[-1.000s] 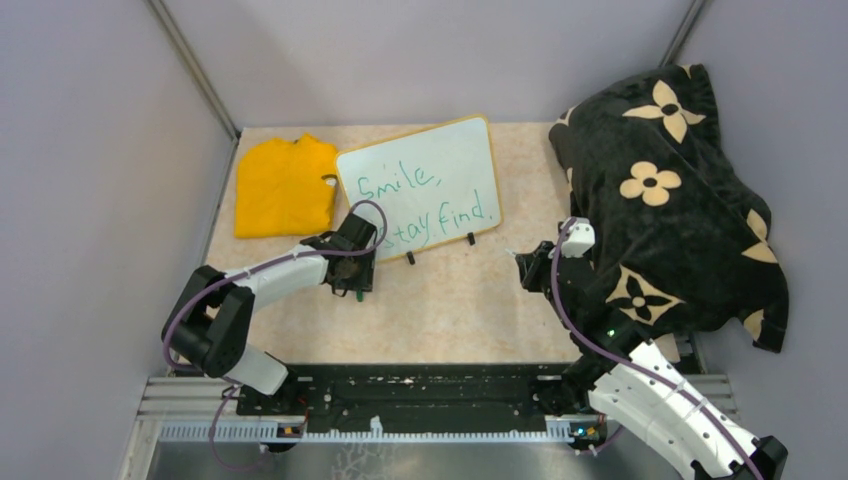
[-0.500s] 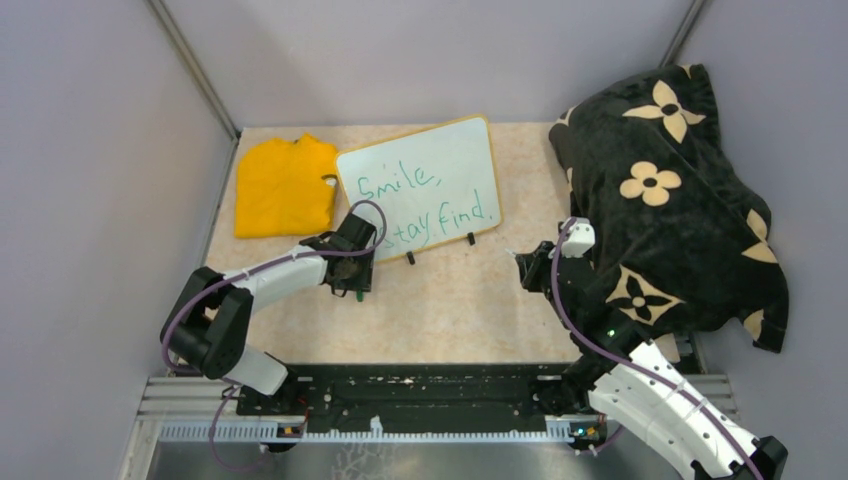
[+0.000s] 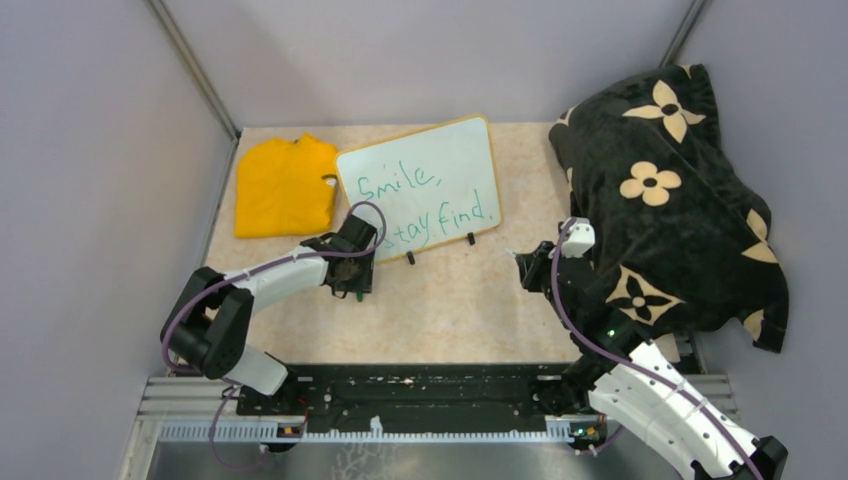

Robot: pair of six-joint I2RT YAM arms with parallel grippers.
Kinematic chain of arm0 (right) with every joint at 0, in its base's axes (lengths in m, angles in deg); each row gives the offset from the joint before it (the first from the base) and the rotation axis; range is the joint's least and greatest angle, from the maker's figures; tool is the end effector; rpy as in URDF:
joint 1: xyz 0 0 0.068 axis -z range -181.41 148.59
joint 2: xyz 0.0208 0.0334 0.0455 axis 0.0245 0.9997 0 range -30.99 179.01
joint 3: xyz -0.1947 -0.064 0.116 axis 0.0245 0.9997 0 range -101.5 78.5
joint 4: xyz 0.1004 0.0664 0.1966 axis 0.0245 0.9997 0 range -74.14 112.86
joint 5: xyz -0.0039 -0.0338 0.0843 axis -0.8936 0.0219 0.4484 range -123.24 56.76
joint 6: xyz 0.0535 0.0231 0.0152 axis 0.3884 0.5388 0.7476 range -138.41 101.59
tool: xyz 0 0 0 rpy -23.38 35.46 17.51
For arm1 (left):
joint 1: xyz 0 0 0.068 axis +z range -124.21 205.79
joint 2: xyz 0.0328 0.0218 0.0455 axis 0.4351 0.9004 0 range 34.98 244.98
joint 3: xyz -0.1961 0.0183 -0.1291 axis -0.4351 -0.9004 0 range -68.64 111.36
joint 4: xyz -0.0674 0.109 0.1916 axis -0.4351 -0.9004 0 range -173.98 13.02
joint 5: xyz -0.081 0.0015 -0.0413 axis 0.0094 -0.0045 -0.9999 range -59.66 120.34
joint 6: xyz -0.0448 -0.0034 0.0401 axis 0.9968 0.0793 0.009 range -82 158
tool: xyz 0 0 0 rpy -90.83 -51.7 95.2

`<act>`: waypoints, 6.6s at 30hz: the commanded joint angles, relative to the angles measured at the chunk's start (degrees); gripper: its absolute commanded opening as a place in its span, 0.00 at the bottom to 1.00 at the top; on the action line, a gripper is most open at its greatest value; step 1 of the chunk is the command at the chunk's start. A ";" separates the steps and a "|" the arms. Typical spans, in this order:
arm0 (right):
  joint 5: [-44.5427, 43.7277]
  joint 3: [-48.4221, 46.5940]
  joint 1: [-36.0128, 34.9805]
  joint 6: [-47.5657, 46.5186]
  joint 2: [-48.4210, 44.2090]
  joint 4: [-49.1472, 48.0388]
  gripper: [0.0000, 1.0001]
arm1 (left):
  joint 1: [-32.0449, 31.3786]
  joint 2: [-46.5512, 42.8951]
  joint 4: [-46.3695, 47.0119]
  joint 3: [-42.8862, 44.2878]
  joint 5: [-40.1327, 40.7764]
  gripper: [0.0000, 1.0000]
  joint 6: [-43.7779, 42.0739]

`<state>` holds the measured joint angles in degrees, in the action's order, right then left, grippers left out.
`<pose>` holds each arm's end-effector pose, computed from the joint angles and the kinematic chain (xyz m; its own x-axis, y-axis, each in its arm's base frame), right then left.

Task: Write a sentence on the whiteboard
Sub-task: Close the whiteboard marker at the center of the board.

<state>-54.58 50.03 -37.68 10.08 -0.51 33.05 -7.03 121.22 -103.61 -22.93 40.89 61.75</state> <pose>0.1294 0.0749 0.2424 -0.3639 0.2839 -0.8871 -0.1142 0.9316 0.3450 0.2152 -0.1292 0.1377 -0.8995 0.1089 -0.4232 0.1211 0.9926 -0.0019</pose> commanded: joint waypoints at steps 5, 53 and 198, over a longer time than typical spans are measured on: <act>-0.45 0.19 -0.27 -0.62 -0.46 -1.77 0.00 | -0.78 2.61 -2.62 -0.81 1.04 0.48 1.90; 3.76 -2.98 -0.27 -0.68 1.51 -6.08 0.00 | -2.35 -25.19 -3.47 4.67 -4.18 0.00 1.91; -13.81 -18.47 -50.84 -78.62 44.78 -107.55 0.00 | 1.37 -34.04 69.83 0.14 -31.62 0.00 58.05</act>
<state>-67.28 34.92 -88.36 -67.49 43.35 -70.82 -5.80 87.14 -36.88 -23.06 12.30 119.45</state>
